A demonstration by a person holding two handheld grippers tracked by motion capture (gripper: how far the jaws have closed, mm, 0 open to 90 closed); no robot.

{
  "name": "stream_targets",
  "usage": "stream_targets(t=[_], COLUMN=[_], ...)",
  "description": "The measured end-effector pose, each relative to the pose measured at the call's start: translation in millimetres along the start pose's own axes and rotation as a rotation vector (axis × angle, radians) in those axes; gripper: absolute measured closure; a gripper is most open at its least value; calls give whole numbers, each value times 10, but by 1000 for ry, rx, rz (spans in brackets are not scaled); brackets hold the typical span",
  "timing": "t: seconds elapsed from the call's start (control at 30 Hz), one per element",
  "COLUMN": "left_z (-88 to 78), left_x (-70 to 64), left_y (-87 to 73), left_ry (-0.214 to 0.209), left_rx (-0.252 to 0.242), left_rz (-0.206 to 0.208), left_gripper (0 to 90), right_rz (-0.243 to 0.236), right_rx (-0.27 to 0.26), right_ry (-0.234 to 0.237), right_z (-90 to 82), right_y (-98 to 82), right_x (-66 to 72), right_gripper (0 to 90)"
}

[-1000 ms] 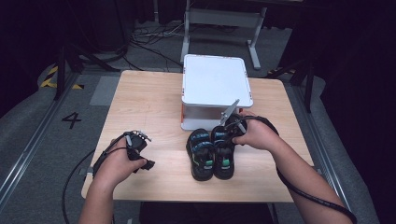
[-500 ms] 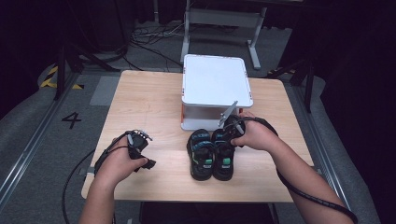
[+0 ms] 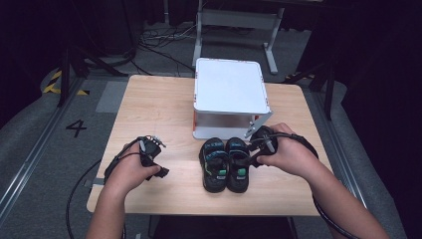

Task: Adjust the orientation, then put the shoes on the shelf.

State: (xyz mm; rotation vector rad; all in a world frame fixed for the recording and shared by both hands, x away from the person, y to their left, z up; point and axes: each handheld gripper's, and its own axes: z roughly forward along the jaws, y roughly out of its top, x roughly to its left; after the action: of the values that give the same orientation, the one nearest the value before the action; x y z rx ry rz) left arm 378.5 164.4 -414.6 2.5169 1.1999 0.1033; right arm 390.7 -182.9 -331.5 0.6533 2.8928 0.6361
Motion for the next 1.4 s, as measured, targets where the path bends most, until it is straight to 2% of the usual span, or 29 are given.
stream_targets(t=[0.2,0.3,0.5,0.6,0.77,0.8,0.87,0.93,1.0,1.17,1.27,1.4], left_z=[34,41,41,29,40,42,41,52,56,58,75,73], left_x=[-28,-39,-11,37,51,54,56,41,33,53,45,25], left_y=[51,57,68,84,127,140,183,198,207,256,285,291], left_ry=[-5,-8,-10,10,-24,-26,-15,-25,-30,-25,-32,-36], left_rx=[7,10,20,4,-11,-11,-17,-13,-3,-16,-12,-12], left_rz=[12,16,22,6,23,28,32,33,36,44,54,61], left_gripper=[270,270,265,261,261,261,261,262,262,262,262,262], right_rz=[76,148,184,204,274,274,280,324,358,433,460,506], right_rx=[2,-7,18,36,67,67,63,49,50,71,80,86], right_ry=[-2,-4,-20,-23,-54,-54,-39,-6,0,-31,-28,-49], right_z=[-51,-30,60,116,278,278,326,390,432,476,509,550], right_y=[-41,-28,24,75,169,169,194,227,249,287,303,336], right_x=[228,312,389,422,384,384,373,369,364,321,299,277], right_gripper=[460,456,449,444,448,448,445,437,438,432,434,424])
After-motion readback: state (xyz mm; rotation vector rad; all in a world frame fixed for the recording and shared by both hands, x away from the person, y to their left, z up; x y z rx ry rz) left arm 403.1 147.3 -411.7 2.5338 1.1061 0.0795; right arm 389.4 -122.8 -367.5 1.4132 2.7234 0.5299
